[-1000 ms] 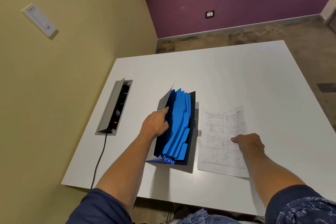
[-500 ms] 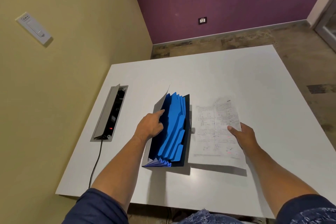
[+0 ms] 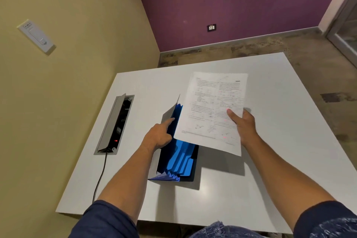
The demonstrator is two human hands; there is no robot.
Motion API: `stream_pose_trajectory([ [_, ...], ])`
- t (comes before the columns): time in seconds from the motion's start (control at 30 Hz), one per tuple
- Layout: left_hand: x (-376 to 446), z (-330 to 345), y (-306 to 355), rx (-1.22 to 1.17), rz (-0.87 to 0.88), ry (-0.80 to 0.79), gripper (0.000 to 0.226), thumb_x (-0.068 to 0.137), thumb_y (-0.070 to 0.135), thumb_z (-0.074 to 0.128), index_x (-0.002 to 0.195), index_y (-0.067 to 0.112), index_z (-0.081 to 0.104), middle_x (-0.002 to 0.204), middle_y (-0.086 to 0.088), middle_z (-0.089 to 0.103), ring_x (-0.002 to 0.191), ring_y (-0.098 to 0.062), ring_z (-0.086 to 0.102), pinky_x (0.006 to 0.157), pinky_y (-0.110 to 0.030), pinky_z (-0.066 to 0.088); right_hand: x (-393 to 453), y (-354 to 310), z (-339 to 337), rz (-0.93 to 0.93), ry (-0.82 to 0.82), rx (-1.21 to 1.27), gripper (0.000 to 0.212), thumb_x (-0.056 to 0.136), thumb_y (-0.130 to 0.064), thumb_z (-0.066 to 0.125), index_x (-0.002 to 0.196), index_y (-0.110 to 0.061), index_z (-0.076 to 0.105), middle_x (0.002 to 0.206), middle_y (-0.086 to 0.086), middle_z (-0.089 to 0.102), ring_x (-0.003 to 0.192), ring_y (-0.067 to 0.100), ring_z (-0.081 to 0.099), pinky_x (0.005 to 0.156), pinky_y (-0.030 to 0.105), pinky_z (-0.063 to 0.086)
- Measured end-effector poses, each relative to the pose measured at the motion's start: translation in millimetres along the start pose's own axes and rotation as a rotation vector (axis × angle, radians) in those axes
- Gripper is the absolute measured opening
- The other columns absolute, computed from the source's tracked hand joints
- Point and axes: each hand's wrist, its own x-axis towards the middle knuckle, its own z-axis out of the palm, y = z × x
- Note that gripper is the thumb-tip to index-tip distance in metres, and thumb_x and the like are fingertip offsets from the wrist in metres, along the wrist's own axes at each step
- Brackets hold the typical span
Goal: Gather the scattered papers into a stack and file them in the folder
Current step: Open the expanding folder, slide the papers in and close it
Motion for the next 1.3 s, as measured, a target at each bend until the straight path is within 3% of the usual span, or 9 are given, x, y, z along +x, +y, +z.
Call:
stream_pose_trajectory([
  [0.1,-0.9,-0.2,-1.3,-0.024,0.013,-0.004,0.079,0.093,0.035,0.063,0.161,0.038,0.022,0.141,-0.013,0.062,0.12,-0.033,0.064,0.101,-0.045,0.053,0.1,2.9,16.9,-0.024,-0.041,-0.159,0.021,0.093,-0.01,0.074,0.111,-0.018,0.072,0.114,0.001,0.076,0.099,0.018,0.074,0.087,0.034,0.059],
  [0.27,-4.2,-4.8,-2.3,-0.068,-0.02,0.018,0.085,0.091,-0.004,0.043,0.163,0.032,0.017,0.136,-0.021,0.06,0.116,-0.035,0.062,0.096,-0.036,0.052,-2.1,8.9,17.1,-0.066,-0.092,-0.472,0.03,0.095,-0.018,0.071,0.125,-0.013,0.071,0.114,0.002,0.075,0.097,0.019,0.074,0.079,0.03,0.06],
  [0.5,-4.3,-5.4,-1.2,-0.082,-0.024,0.038,0.084,0.092,-0.004,0.045,0.163,0.03,0.016,0.138,-0.023,0.059,0.113,-0.033,0.062,0.09,-0.033,0.051,-14.5,-11.2,37.6,-0.132,-0.249,-0.712,0.03,0.098,-0.025,0.066,0.127,-0.02,0.07,0.112,-0.004,0.073,0.088,0.01,0.072,0.065,0.023,0.053],
  [0.67,-4.9,-10.9,4.7,-0.106,-0.058,0.062,0.087,0.088,-0.004,0.042,0.164,0.028,0.014,0.135,-0.019,0.061,0.111,-0.035,0.064,0.088,-0.041,0.058,-21.3,-17.5,52.6,-0.119,-0.315,-0.798,0.026,0.097,-0.024,0.065,0.121,-0.022,0.073,0.099,-0.003,0.076,0.077,0.022,0.074,0.063,0.035,0.057],
  [0.77,-6.6,-13.9,4.6,-0.138,-0.065,0.069,0.09,0.085,-0.003,0.041,0.163,0.032,0.015,0.132,-0.016,0.062,0.104,-0.033,0.065,0.082,-0.048,0.063,-22.7,-16.6,56.8,-0.103,-0.354,-0.841,0.031,0.096,-0.023,0.066,0.126,-0.02,0.071,0.106,-0.001,0.076,0.072,0.02,0.073,0.06,0.037,0.06],
  [0.87,-8.3,-12.9,5.6,-0.133,-0.05,0.067,0.088,0.087,-0.004,0.043,0.163,0.031,0.017,0.133,-0.015,0.062,0.107,-0.032,0.065,0.087,-0.047,0.061,-23.5,-17.9,63.9,-0.109,-0.324,-0.877,0.031,0.097,-0.02,0.063,0.128,-0.015,0.07,0.111,0.001,0.073,0.065,0.013,0.067,0.051,0.022,0.049],
  [1.03,-9.4,-6.6,10.0,-0.091,-0.009,0.023,0.085,0.088,-0.004,0.045,0.163,0.028,0.02,0.108,-0.012,0.065,0.091,-0.026,0.064,0.083,-0.035,0.057,-19.7,-25.8,77.1,-0.106,-0.196,-0.88,0.021,0.095,-0.015,0.059,0.109,-0.01,0.074,0.093,0.006,0.074,0.066,0.022,0.068,0.052,0.03,0.05],
  [1.13,-8.6,-5.2,13.3,-0.108,0.012,0.022,0.084,0.089,-0.004,0.046,0.162,0.029,0.02,0.122,-0.013,0.065,0.093,-0.025,0.061,0.086,-0.037,0.057,-20.3,-27.4,82.7,-0.118,-0.171,-0.907,0.02,0.095,-0.013,0.058,0.109,-0.008,0.072,0.1,0.007,0.074,0.078,0.025,0.071,0.061,0.034,0.057],
  [1.3,-7.5,-2.6,16.2,-0.115,0.028,0.018,0.083,0.09,-0.004,0.047,0.162,0.028,0.022,0.123,-0.018,0.066,0.1,-0.03,0.064,0.086,-0.037,0.055,-30.5,-24.5,96.9,-0.141,-0.167,-0.987,0.023,0.097,-0.013,0.054,0.113,-0.006,0.068,0.103,0.006,0.069,0.081,0.023,0.065,0.055,0.026,0.052],
])
